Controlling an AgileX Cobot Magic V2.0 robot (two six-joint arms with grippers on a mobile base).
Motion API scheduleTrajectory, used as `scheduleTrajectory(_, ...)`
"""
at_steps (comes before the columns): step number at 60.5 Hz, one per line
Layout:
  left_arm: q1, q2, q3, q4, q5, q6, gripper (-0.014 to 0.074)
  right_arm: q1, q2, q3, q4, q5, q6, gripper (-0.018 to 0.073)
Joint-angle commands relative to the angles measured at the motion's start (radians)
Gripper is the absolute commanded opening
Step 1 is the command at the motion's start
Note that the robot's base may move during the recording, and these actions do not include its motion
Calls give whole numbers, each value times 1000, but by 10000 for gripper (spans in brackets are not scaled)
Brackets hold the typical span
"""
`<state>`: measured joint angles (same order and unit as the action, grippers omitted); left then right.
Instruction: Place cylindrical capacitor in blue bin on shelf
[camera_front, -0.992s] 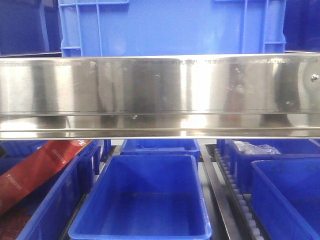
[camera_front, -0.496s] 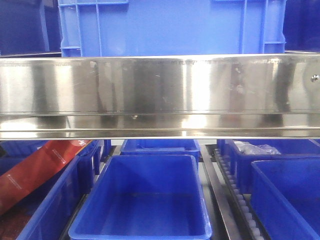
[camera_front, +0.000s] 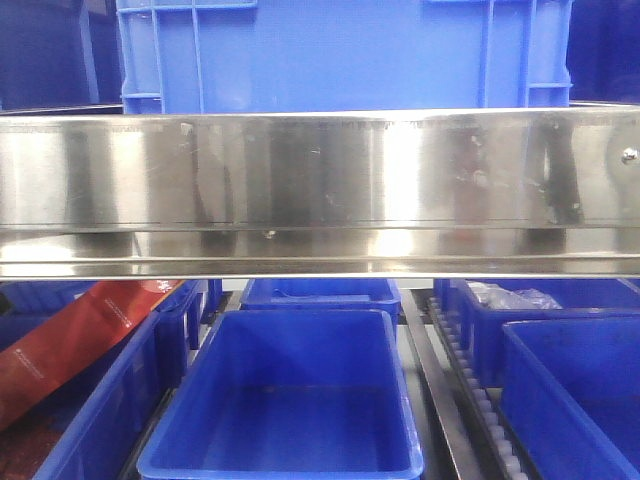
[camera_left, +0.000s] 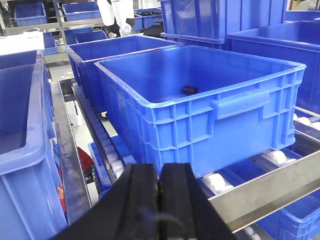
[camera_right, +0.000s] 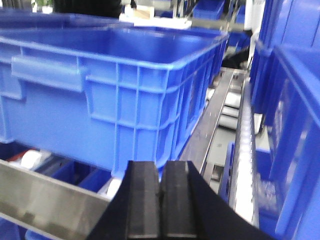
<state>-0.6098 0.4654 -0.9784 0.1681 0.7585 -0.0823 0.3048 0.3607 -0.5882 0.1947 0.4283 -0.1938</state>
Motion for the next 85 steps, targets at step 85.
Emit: scheduleTrajectory(85,517,-465,914,-151,-699,91,-111,-6,-4,3,-9,-62,-2,-162)
